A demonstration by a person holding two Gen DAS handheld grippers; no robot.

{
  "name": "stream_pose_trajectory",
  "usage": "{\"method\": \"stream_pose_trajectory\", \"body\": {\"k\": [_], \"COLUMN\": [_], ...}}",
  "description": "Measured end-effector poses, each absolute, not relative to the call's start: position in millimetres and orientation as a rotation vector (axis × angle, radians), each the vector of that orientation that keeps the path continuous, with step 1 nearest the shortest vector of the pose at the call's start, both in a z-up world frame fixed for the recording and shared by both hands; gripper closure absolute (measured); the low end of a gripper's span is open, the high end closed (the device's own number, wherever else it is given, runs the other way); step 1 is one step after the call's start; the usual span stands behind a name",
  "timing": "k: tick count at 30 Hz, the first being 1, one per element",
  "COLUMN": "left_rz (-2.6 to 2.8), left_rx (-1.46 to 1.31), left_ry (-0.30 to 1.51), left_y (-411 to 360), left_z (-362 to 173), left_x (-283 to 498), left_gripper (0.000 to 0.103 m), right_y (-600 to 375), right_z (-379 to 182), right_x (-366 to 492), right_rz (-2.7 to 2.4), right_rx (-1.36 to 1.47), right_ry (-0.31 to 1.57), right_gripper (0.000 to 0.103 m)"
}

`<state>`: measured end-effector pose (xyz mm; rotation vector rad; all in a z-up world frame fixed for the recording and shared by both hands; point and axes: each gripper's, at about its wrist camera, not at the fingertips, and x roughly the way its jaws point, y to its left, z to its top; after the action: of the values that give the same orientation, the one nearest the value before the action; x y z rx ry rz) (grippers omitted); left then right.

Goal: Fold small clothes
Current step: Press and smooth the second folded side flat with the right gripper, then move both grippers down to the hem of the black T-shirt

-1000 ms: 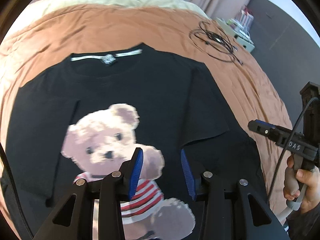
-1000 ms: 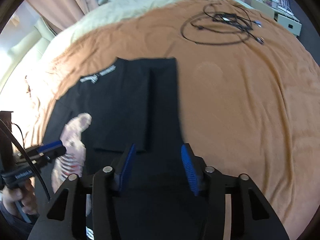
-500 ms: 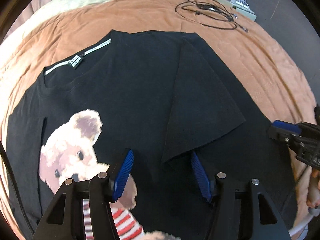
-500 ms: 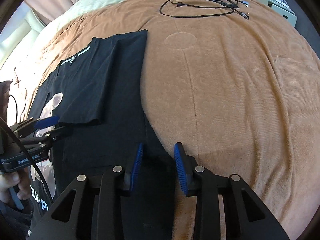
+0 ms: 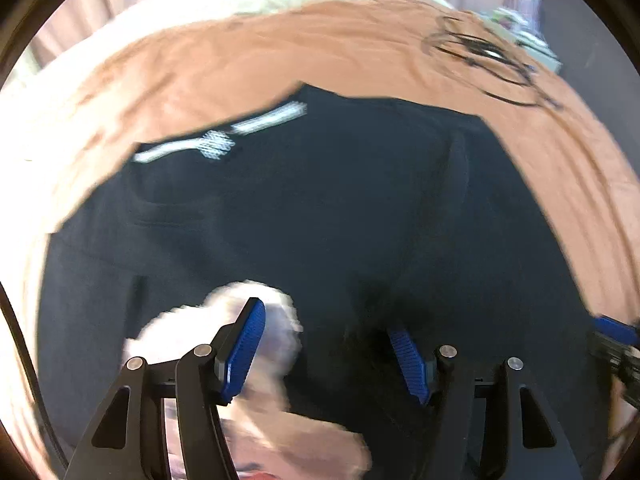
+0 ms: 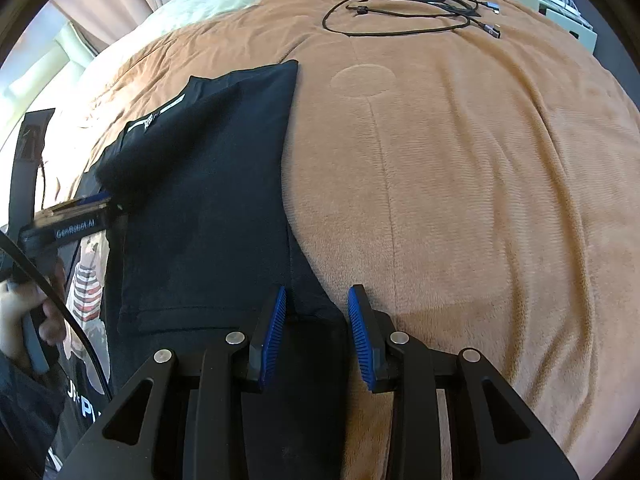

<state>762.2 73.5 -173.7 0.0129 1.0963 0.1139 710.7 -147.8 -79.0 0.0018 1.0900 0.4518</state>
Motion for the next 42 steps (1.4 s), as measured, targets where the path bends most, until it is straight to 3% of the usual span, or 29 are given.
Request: {"method": "stream_pose_trajectory", "body": {"k": [14, 16, 18, 22, 24, 28, 31, 42], "left_rz": [0.129, 0.127, 0.124, 0.122, 0.122, 0.136, 0.144, 0.148], "left_rx": [-0.172, -0.186, -0.202, -0.218, -0.224, -0.251, -0.265, -0.271], "left_ry": [1.086, 1.074, 1.059, 1.029, 1.020, 0.986, 0.949, 0.893], "left_y": [149.0, 155.0, 161.9, 170.0, 178.0, 194.8, 205.5, 227.4], "left_z": [-144.3, -134.8, -123.4, -102.8, -93.9, -74.6, -60.0, -36.3], "left_x": [709.2, 696.3, 681.7, 651.5, 634.8, 595.8, 565.3, 466.5], "left_gripper": [0.038, 0.038, 0.038, 0.038, 0.034, 0.009, 0.002, 0.001], "right_y": [-138.2, -139.1, -143.2, -151.3, -156.6, -166.3, -174.0, -192.4], "right_z": [-59.4, -52.6, -42.6, -25.7, -16.6, -0.2, 10.7, 32.6], "right_x": [692.1, 683.9, 672.7, 647.8, 632.0, 600.6, 575.0, 498.7], "right_rz": [0.401, 0.402, 0.396, 0.398, 0.397, 0.390, 0.368, 0.359], "right_rx": [-0.031, -0.028, -0.022, 0.007, 0.025, 0.046, 0.037, 0.063], "right_ry": [1.078, 1.073, 1.052, 1.029, 1.009, 0.972, 0.951, 0.917], "right_gripper": [0.073, 0.063, 0.041, 0.035, 0.019, 0.016, 0.002, 0.000]}}
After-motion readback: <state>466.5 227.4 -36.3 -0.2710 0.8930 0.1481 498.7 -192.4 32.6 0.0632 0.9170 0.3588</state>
